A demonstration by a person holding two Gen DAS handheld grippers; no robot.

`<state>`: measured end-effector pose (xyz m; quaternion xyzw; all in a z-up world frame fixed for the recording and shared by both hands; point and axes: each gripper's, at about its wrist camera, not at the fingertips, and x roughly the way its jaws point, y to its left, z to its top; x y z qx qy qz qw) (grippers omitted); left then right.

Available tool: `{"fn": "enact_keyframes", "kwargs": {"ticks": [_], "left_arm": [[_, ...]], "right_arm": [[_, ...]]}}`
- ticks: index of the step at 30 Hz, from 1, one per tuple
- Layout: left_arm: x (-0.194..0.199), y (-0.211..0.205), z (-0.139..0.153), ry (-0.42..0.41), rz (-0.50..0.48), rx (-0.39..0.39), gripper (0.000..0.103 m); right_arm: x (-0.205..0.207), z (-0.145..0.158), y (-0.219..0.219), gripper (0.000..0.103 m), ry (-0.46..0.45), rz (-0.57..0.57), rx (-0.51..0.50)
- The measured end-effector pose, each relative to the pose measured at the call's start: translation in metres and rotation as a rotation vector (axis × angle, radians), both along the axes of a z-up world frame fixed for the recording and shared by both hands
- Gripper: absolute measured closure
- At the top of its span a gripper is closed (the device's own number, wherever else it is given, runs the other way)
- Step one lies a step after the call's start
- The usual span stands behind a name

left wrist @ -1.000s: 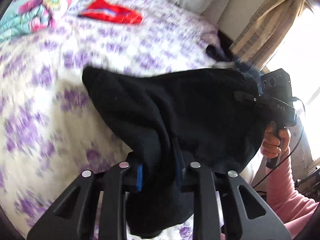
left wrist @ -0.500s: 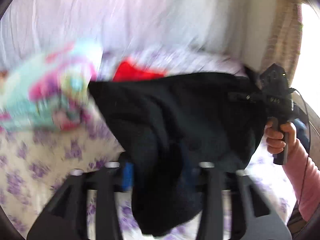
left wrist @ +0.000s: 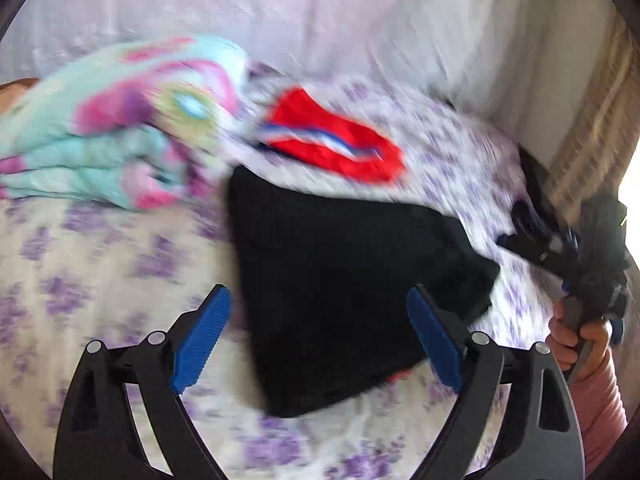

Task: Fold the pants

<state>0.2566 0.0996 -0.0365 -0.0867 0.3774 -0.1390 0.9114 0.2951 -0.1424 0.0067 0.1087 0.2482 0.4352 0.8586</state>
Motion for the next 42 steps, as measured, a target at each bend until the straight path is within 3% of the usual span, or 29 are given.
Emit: {"fn": "enact_keyframes", "kwargs": {"ticks": [1,2,3,4,5,7,11,13,16,23,32,42], "left_arm": [[0.007,-0.013,-0.01,0.043,-0.009,0.03,0.016],[0.009,-0.021,-0.028,0.104,-0.005,0.082,0.016],[0.008,-0.025,-0.047,0.169,-0.002,0.135,0.016],[0.003,-0.025,-0.057,0.183,-0.007,0.15,0.016],[-0.014,-0.03,-0.052,0.127,-0.017,0.201,0.016],[-0.032,-0.032,-0.041,0.122,0.003,0.262,0.016],[-0.094,-0.025,-0.01,-0.007,0.087,0.168,0.004],[-0.113,-0.022,-0.005,-0.039,0.123,0.122,0.004],[-0.142,-0.027,-0.006,-0.084,0.172,0.062,0.004],[-0.152,-0.039,-0.011,-0.104,0.187,0.104,0.004],[-0.158,-0.056,-0.013,-0.132,0.178,0.221,0.004],[-0.163,-0.056,-0.009,-0.174,0.179,0.227,0.004]], "right_arm": [[0.002,-0.009,0.008,0.035,0.04,0.013,-0.013],[0.011,-0.032,0.018,0.035,0.134,-0.016,-0.086],[0.015,-0.046,0.021,0.039,0.198,-0.035,-0.117],[0.011,-0.055,0.014,0.044,0.202,-0.055,-0.08],[0.002,-0.052,0.01,0.044,0.182,-0.068,-0.07],[-0.025,-0.04,-0.001,0.031,0.164,-0.143,-0.087],[-0.083,-0.027,-0.012,0.014,0.035,-0.236,-0.062],[-0.108,-0.027,-0.01,0.004,-0.046,-0.316,-0.075],[-0.135,-0.038,-0.006,0.004,-0.107,-0.404,-0.101],[-0.149,-0.059,-0.003,0.004,-0.073,-0.446,-0.226],[-0.16,-0.06,0.0,0.004,-0.133,-0.455,-0.241],[-0.161,-0.059,0.001,0.004,-0.13,-0.449,-0.243]]}}
